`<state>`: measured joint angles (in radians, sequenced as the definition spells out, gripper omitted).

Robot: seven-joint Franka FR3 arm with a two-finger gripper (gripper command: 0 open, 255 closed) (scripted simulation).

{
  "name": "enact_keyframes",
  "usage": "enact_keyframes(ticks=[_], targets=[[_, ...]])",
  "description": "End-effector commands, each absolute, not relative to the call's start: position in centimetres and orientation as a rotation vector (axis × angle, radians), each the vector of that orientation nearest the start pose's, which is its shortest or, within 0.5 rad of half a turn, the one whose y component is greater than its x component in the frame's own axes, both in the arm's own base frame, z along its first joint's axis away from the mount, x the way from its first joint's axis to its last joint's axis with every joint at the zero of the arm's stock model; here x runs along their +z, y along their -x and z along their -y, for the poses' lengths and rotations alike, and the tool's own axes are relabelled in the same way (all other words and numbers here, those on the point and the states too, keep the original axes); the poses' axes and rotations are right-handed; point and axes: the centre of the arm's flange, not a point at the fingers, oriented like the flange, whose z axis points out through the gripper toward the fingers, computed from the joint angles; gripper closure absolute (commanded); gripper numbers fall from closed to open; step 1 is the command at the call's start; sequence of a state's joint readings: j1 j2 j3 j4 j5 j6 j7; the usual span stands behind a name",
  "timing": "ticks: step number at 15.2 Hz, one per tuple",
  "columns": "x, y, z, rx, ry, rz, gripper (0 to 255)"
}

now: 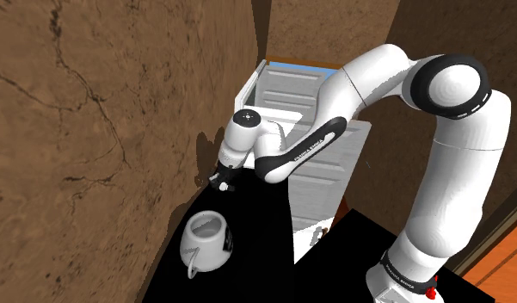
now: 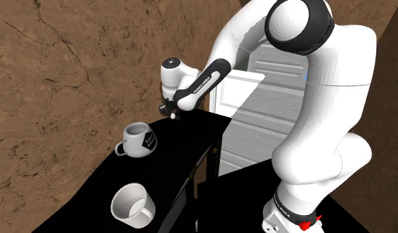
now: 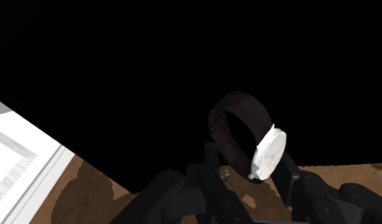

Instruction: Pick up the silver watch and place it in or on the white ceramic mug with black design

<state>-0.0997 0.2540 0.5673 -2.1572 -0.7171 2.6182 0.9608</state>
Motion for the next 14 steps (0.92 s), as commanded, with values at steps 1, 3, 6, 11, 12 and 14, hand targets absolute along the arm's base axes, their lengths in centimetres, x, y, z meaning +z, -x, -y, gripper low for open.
enact_keyframes(ticks=[1, 3, 6, 11, 12, 14], targets=[[32.0, -51.6, -26.8, -0.624, 3.133, 0.082, 255], [32.0, -51.6, -26.8, -0.624, 3.133, 0.083, 255], [32.0, -51.5, -26.8, -0.624, 3.133, 0.083, 255], [34.0, -51.6, -26.9, -0.624, 3.133, 0.083, 255], [34.6, -51.6, -26.9, -0.624, 3.133, 0.083, 255], [35.6, -51.6, -26.9, -0.624, 3.133, 0.083, 255]])
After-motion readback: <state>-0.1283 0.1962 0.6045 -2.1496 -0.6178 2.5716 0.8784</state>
